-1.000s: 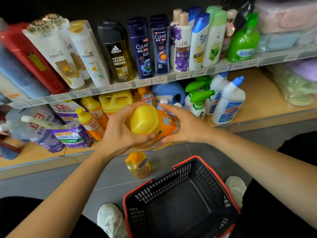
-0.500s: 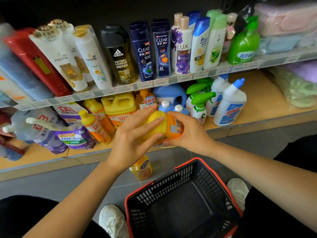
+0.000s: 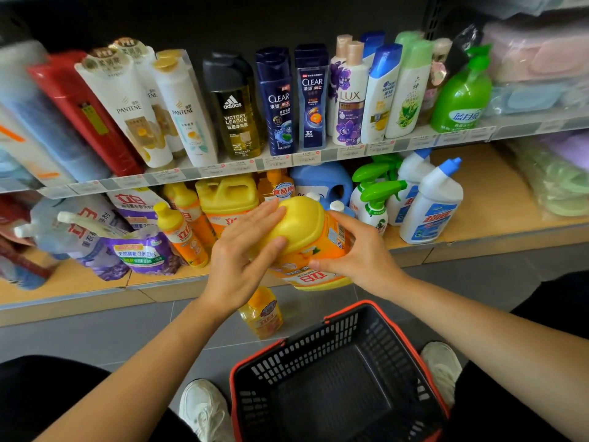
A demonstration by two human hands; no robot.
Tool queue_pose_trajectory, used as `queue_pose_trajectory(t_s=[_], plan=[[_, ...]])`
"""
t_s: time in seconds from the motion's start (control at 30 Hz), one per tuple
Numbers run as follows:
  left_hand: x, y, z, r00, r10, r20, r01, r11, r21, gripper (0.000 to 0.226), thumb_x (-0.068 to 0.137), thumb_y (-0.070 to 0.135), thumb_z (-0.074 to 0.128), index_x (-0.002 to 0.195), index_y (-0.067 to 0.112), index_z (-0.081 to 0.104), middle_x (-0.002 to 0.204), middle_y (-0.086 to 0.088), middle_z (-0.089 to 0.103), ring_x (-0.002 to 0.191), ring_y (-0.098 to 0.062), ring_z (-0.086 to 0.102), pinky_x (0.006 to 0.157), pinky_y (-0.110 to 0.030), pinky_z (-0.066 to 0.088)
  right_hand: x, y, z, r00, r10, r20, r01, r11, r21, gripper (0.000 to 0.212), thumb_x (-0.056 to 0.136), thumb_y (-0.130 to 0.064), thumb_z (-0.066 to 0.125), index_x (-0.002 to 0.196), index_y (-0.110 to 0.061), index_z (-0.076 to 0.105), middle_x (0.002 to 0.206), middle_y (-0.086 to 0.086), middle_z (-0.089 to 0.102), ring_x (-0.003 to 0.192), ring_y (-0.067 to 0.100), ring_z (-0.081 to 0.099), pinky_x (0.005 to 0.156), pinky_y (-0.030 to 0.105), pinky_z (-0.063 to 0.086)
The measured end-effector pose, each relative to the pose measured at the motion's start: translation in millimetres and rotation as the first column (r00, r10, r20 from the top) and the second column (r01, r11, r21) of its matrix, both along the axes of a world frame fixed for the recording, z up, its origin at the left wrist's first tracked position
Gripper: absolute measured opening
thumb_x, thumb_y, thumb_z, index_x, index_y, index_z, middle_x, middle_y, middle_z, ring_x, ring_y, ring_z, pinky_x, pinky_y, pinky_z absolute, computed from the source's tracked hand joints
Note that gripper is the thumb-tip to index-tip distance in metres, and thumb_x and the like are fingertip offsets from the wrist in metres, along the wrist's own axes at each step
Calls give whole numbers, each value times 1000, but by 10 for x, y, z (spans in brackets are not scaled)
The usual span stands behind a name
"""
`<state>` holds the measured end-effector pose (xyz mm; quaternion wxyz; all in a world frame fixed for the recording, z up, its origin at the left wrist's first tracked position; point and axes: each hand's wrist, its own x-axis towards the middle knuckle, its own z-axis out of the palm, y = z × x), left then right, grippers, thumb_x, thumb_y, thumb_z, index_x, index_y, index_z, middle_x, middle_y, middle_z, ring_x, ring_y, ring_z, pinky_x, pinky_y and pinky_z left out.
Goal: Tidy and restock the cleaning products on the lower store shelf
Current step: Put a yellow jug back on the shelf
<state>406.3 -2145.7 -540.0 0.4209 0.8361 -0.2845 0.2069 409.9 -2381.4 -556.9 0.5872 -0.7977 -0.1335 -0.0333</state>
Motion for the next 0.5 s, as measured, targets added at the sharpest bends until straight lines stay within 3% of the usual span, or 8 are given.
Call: queue_pose_trajectory(t_s=[0.1, 0.2, 0.33, 0.4, 0.5], plan=[[28, 32, 12, 972, 10, -234, -50, 985, -166, 40, 97, 40, 59, 135, 26, 65, 147, 10, 56, 140, -11, 48, 110, -41, 44, -9, -3, 37, 1000, 2, -12, -2, 1000, 13, 76, 65, -29, 92, 129, -38, 53, 119, -12, 68, 108, 5, 66, 91, 28, 57], [45, 39, 82, 889, -72, -452, -123, 914, -387, 34, 85, 47, 68, 117, 35, 73, 130, 11, 67, 124, -7, 59, 91, -26, 52, -30, 5, 63, 1000, 15, -13, -14, 1000, 18, 78, 63, -33, 90, 131, -36, 51, 121, -15, 66, 109, 2, 65, 90, 22, 55], [106, 96, 107, 783, -114, -611, -219, 870, -442, 22, 78, 46, 77, 99, 39, 71, 101, 19, 70, 93, -1, 65, 68, -19, 52, -46, 16, 53, 999, 42, -28, -40, 998, 41, 83, 63, -32, 89, 137, -21, 54, 121, -13, 66, 109, 1, 65, 87, 17, 53], [139, 126, 74, 774, -111, -623, -255, 846, -468, 6, 91, 31, 72, 96, 33, 71, 92, 18, 69, 86, -2, 64, 64, -20, 51, -51, 21, 46, 998, 49, -32, -48, 998, 46, 88, 63, -30, 90, 141, -15, 52, 123, -9, 66, 110, 2, 64, 89, 18, 53], [152, 155, 44, 768, -74, -636, -304, 831, -465, 19, 102, 18, 58, 100, 31, 72, 96, 12, 68, 96, -16, 60, 75, -35, 51, -47, 40, 49, 998, 53, -46, -49, 996, 74, 86, 64, -30, 89, 141, -15, 53, 123, -8, 67, 111, 4, 65, 91, 22, 55]])
